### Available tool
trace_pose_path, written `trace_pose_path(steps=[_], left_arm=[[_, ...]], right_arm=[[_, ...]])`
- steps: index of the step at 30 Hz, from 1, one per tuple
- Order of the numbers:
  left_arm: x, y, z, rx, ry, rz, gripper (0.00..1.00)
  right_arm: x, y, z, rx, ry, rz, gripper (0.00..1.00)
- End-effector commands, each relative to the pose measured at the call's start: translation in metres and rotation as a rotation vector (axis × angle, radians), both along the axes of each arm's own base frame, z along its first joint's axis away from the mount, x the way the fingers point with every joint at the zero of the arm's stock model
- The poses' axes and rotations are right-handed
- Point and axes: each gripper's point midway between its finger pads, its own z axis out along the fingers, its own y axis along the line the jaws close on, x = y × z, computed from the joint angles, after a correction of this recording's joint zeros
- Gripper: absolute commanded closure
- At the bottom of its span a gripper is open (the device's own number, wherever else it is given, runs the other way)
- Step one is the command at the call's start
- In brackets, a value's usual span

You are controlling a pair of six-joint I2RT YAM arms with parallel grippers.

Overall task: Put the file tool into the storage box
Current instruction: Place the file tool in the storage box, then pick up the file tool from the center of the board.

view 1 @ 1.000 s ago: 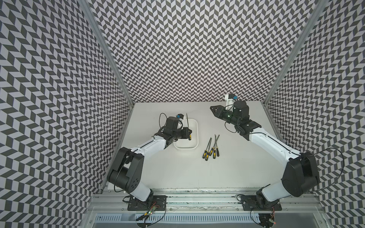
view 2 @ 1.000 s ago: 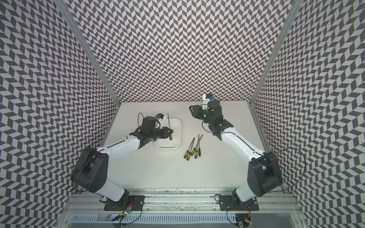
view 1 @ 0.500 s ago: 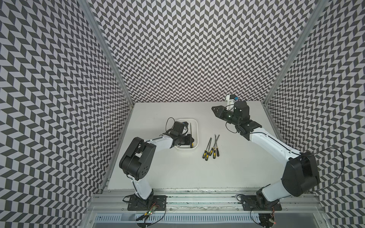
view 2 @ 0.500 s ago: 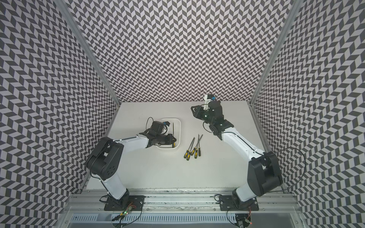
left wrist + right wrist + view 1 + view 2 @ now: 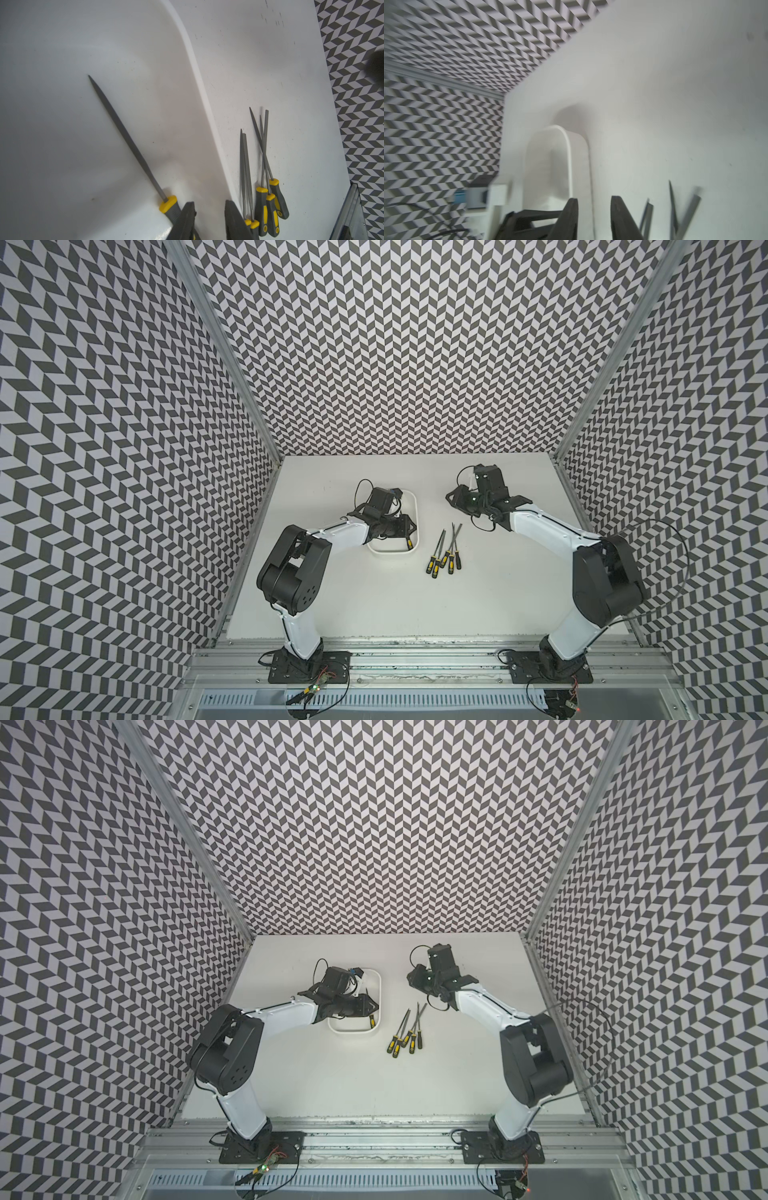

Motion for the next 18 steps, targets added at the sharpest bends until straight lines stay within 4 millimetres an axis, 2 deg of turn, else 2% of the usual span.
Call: trace_pose_path(steps=[1,2,3,8,11,18], left_arm=[[0.003,-0.006,0.011,-0.019,-0.018,-0.016,0.66],[0.005,-0.007,0.018,-0.029,-0.034,-0.012,0.63],[0.007,-0.007,0.026,-0.039,-0.050,-0.009,0.62],[0.020,-0.003,0.066,-0.060,-0.141,0.022,0.59],[0.025,0.002,0.076,-0.065,-0.162,0.037,0.59],[0.025,0.015,0.084,-0.077,-0.185,0.063,0.59]], right_arm=[[-0.026,-0.013,-0.041,-0.102,0.143,0.036,0.62],[-0.029,-0.014,-0.049,-0.125,0.163,0.057,0.53],[-0.033,-0.016,-0.054,-0.140,0.183,0.068,0.51],[-0.057,-0.018,-0.076,-0.168,0.245,0.139,0.51],[-0.069,-0.026,-0.084,-0.218,0.268,0.153,0.52],[-0.093,-0.026,-0.084,-0.359,0.275,0.230,0.54]])
